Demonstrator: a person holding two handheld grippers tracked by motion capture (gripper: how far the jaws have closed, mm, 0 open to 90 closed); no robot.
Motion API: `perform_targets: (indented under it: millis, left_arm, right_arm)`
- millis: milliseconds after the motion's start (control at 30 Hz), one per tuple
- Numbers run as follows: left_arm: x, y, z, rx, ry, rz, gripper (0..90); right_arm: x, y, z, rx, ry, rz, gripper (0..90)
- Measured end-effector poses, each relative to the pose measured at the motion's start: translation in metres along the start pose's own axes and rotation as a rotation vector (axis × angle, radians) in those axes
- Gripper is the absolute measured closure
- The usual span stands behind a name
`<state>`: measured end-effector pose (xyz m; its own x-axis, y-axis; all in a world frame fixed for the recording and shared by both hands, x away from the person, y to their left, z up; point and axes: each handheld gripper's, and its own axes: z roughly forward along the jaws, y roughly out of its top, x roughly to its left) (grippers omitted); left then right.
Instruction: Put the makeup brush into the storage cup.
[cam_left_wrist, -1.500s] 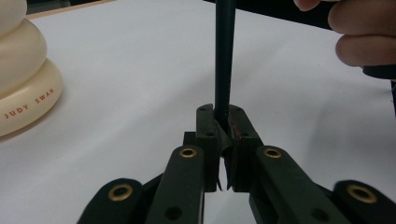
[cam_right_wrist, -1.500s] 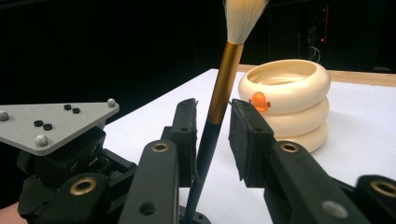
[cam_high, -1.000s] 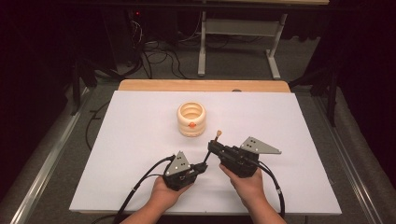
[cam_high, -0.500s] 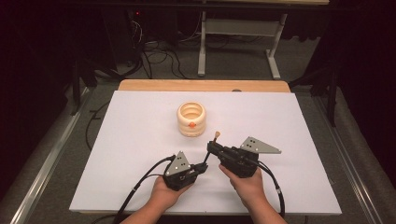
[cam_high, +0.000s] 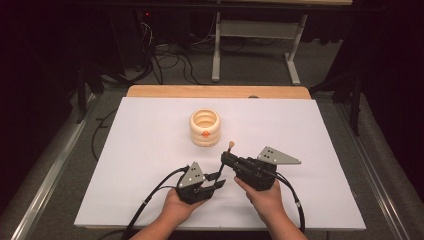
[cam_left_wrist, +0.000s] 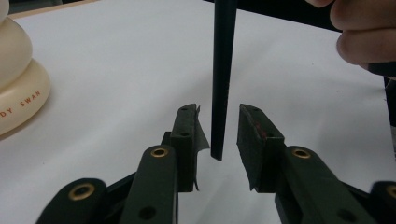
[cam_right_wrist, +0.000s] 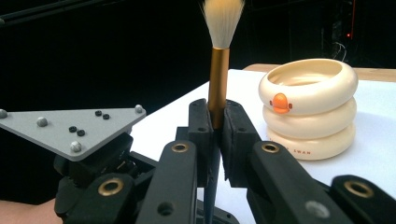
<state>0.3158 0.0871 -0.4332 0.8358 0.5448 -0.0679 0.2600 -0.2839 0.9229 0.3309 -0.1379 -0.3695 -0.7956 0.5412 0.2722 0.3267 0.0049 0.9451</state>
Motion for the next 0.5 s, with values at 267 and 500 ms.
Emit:
perform_targets:
  millis: [267, 500]
  left_arm:
    - [0.002, 0.007, -0.005, -0.025, 0.025, -0.023, 51.6]
    - [0.004, 0.012, -0.01, -0.056, 0.041, -0.037, 45.9]
  right_arm:
    - [0.0, -0.001, 0.0, 0.011, -0.011, -0.019, 85.9]
    - [0.002, -0.004, 0.003, 0.038, -0.033, -0.054, 85.9]
